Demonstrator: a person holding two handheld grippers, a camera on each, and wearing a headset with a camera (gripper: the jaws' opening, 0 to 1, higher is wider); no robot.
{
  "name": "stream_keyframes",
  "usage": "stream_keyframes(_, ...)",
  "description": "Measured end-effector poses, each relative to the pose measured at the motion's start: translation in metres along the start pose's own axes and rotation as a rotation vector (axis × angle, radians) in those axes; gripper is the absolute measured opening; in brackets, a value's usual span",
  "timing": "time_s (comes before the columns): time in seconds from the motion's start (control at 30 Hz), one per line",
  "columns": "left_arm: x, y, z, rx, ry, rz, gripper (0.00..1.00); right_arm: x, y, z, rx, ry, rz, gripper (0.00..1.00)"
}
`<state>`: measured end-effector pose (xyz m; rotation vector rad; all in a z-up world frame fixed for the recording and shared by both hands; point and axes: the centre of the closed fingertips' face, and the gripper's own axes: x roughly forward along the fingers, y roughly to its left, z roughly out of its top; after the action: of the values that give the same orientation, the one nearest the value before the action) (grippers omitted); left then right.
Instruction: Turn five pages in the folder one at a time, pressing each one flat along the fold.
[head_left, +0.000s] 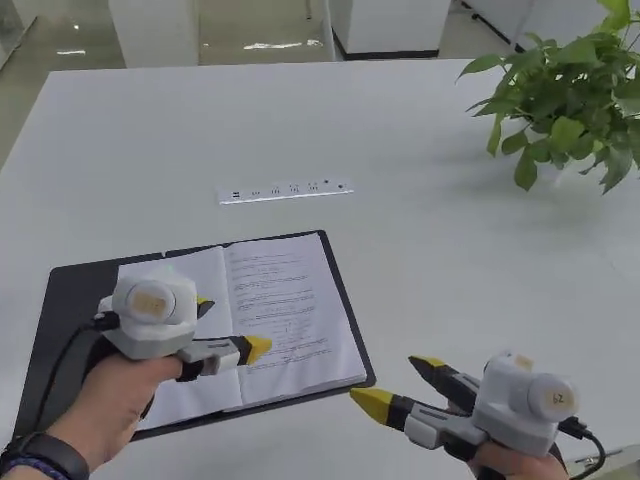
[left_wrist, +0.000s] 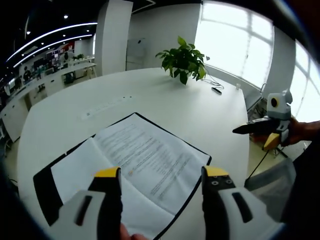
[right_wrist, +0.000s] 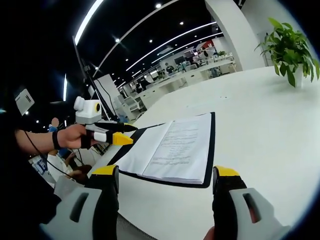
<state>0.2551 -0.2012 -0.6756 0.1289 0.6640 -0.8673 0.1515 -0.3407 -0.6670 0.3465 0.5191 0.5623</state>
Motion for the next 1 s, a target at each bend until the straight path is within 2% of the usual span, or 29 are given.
stream_keyframes(0.1,0.019,-0.012,-0.001,0.015,0.024,-0.031,0.64,-0.001,-0.001,-0.002,0.005,0.009,-0.002,0.76)
stream_keyframes(0.37,0.050,-0.038,-0.002,0.054,0.067,-0.082,0.64,-0.003,-0.003,-0.003,0.019,0.003,-0.003,0.76)
stream_keyframes(0.47,0.060,-0.043,-0.004,0.056,0.079,-0.087,0.64,-0.002,-0.003,-0.005,0.022,0.012,-0.003,0.76)
stream_keyframes(0.63,0.075,-0.052,-0.009,0.091,0.102,-0.086,0.65,0.001,-0.003,-0.008,0.029,0.023,0.004,0.77)
stream_keyframes(0.73,0.086,-0.058,-0.016,0.114,0.126,-0.092,0.64,0.003,-0.004,-0.010,0.023,0.037,0.012,0.77)
stream_keyframes(1.0,0.108,-0.061,-0.029,0.152,0.181,-0.101,0.65,0.007,-0.004,-0.011,0.036,0.037,0.025,0.77)
